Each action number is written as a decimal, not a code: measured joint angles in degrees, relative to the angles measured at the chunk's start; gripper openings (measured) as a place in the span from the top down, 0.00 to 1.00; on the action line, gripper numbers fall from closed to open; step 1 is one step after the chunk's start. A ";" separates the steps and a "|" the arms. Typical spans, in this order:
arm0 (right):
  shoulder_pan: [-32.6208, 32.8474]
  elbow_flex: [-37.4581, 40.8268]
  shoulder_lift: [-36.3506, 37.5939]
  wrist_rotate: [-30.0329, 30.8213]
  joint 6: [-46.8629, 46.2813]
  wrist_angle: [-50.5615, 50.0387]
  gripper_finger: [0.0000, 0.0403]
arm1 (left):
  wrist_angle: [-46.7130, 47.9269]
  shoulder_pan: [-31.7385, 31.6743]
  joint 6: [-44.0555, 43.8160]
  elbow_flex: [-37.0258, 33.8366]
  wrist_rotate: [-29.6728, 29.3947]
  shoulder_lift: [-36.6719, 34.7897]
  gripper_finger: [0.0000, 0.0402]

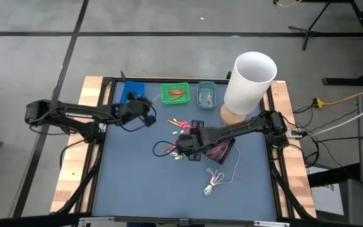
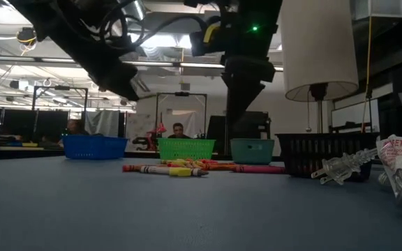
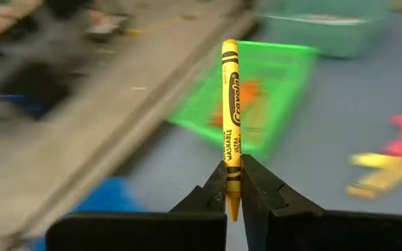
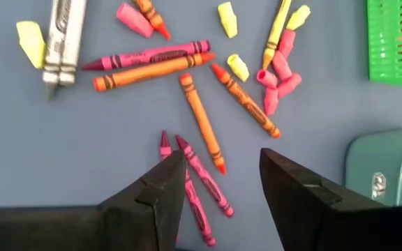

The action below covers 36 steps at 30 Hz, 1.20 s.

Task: Sort crayons
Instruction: Put the yellow crayon into the blue bin, then put the orange crayon into the green bin

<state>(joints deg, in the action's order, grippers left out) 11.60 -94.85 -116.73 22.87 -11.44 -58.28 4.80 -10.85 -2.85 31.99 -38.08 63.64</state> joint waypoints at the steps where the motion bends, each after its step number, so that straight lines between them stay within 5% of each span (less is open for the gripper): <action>1: -0.08 0.00 -0.01 0.02 0.00 0.55 0.55 | 0.52 -0.77 0.63 0.02 -2.81 -0.74 0.99; 5: -0.33 0.00 -0.02 0.02 0.02 2.77 0.55 | 2.85 -4.92 1.66 0.06 -10.34 -2.11 0.99; 9: -0.70 0.01 -0.07 0.42 0.01 4.86 0.55 | 8.03 -10.21 -0.94 0.04 -11.77 -1.73 0.99; 21: -2.65 0.02 -0.11 0.68 7.89 5.76 0.55 | 17.37 -21.27 -6.07 0.00 -4.60 -0.94 0.96; 36: -11.65 0.02 -0.13 -8.93 17.98 5.70 0.55 | 17.03 -22.41 -6.23 0.00 1.29 -0.94 0.83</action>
<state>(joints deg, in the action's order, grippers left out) -0.05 -94.83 -116.86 13.94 6.54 -52.58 21.83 -33.26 -9.08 31.99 -36.78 62.70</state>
